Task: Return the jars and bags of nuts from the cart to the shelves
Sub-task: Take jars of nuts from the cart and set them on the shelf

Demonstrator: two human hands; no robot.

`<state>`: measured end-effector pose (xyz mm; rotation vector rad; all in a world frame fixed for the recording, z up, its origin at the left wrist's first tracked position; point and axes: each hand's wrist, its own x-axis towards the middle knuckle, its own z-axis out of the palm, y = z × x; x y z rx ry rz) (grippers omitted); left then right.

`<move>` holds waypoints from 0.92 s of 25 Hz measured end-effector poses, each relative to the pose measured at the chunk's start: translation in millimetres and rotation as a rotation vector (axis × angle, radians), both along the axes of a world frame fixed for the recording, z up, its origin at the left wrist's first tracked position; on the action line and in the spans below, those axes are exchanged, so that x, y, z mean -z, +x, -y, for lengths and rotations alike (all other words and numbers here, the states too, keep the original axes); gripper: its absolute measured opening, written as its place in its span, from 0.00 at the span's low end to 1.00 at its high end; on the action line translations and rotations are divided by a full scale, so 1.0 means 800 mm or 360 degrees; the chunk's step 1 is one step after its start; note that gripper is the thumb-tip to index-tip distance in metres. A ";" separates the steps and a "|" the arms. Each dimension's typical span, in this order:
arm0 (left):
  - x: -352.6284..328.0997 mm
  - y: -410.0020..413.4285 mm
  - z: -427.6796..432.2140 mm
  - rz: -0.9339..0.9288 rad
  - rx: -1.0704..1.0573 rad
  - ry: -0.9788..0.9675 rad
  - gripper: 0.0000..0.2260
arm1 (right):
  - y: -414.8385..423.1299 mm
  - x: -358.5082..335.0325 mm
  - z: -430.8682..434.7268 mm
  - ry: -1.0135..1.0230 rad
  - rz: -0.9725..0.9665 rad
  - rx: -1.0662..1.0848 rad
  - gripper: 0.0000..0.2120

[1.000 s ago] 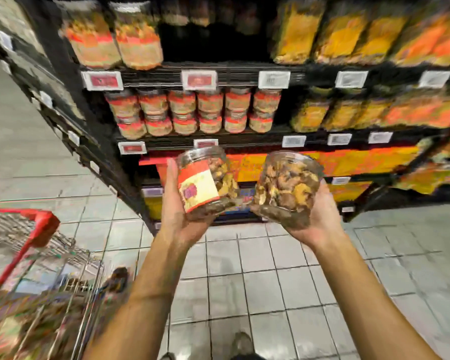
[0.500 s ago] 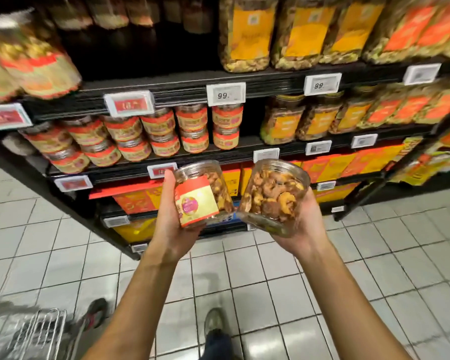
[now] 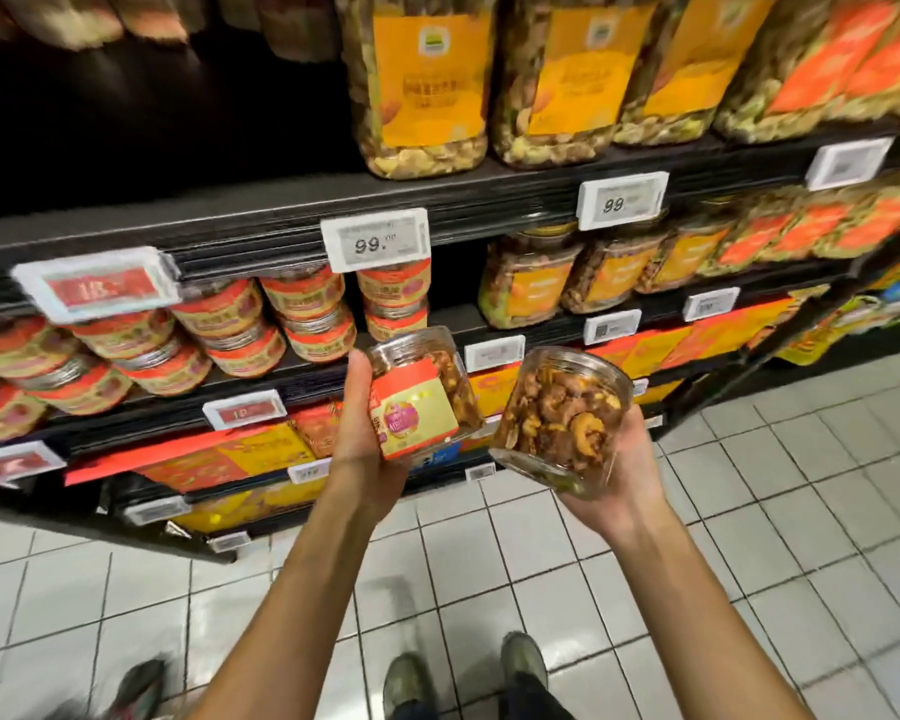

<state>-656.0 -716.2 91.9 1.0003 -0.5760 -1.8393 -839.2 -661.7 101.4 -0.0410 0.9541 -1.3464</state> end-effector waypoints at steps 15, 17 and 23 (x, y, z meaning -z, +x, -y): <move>0.116 -0.135 0.115 0.0683 -0.0989 -0.0745 0.21 | -0.114 0.127 0.122 -0.0074 0.0089 -0.0365 0.30; 0.127 -0.142 0.123 0.0822 -0.1020 -0.0908 0.24 | -0.111 0.145 0.123 -0.0092 0.0138 -0.0377 0.31; 0.146 -0.135 0.142 0.0940 -0.1218 -0.1058 0.26 | -0.108 0.197 0.097 -0.0061 0.0211 -0.0386 0.32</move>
